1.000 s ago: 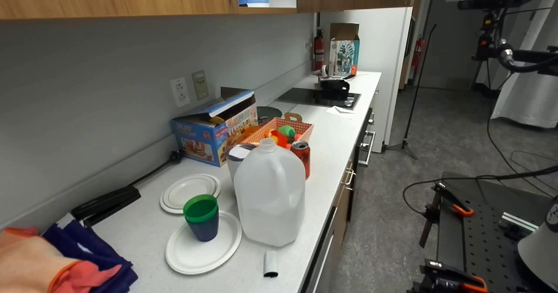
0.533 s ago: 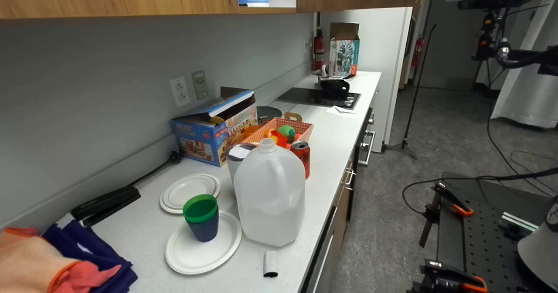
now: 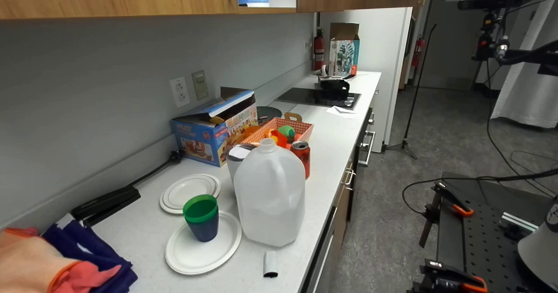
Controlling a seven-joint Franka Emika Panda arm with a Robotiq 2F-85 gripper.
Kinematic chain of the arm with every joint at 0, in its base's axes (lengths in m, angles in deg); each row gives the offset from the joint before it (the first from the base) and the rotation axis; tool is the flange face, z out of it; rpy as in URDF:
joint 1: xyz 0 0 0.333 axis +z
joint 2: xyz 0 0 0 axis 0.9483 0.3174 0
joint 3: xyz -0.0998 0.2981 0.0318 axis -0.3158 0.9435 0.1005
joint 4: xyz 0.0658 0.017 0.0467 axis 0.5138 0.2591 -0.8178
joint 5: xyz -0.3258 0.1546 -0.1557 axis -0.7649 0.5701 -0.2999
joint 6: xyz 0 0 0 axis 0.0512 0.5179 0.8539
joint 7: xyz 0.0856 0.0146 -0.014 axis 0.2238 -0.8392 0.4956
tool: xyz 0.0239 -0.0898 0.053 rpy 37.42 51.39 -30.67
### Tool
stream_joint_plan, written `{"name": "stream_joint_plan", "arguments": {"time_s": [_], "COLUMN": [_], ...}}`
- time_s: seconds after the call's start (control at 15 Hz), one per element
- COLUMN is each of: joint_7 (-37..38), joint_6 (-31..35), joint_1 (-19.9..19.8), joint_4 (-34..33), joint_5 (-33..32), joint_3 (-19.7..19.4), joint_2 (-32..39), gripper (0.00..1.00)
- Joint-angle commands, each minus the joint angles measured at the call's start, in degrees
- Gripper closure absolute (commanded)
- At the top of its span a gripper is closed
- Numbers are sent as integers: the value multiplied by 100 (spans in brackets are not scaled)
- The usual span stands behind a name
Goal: Open the top right cabinet wider
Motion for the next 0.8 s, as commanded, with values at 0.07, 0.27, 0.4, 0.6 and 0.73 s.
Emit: {"name": "stream_joint_plan", "arguments": {"time_s": [0.07, 0.27, 0.4, 0.6, 0.73], "joint_7": [728, 1128, 1317, 1181, 1221], "joint_6": [-530, -626, -723, -760, -869], "joint_1": [417, 585, 688, 832, 882], "joint_4": [-372, -476, -481, -326, -343], "joint_5": [-537, -814, -892, -772, -777], "joint_3": [-203, -281, -314, -420, -414], "joint_2": [200, 270, 257, 157, 158], "gripper": [0, 0, 0, 0, 0]}}
